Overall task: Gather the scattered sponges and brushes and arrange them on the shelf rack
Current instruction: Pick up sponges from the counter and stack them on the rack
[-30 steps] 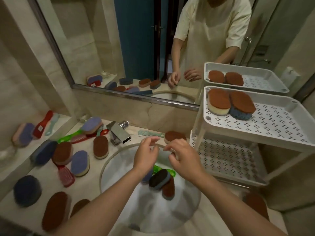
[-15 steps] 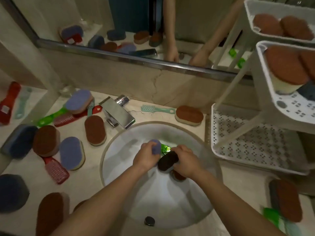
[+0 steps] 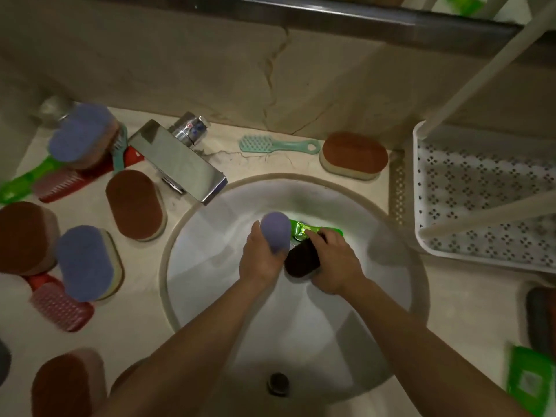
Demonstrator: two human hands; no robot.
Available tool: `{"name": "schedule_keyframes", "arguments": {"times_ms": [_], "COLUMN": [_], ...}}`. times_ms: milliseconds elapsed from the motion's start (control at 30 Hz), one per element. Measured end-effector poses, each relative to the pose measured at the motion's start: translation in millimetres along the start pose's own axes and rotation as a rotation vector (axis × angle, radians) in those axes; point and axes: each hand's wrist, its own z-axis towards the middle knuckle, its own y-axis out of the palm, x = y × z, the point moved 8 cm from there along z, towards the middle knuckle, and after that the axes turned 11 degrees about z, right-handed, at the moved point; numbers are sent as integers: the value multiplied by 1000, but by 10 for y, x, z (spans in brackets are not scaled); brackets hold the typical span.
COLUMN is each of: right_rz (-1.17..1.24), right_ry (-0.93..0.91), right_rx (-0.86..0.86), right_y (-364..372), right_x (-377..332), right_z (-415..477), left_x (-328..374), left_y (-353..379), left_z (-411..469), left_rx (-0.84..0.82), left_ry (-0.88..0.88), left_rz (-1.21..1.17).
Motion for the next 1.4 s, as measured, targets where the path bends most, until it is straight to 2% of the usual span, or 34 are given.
{"name": "schedule_keyframes", "arguments": {"times_ms": [167, 500, 767, 1033, 1200, 1400], "right_rz": [117, 375, 719, 1114, 1173, 1127], "right_ry": [142, 337, 211, 165, 153, 52], "right_rx": [77, 310, 351, 326, 316, 465], "right_y": [-52, -401, -694, -861, -1017, -1275], "right_x": [85, 22, -245, -356, -220, -35], "right_z": [-85, -669, -1166, -1904, -2396, -2977], "left_x": [-58, 65, 431, 725, 868, 1110], "left_y": [51, -133, -188, -266, -195, -147], "left_z": [30, -245, -819, -1626, -2188, -2706], "left_rx": [48, 86, 48, 112, 127, 166], "left_ry": [-14, -75, 5, 72, 80, 129], "left_rz": [17, -161, -419, -561, -590, -606]}}
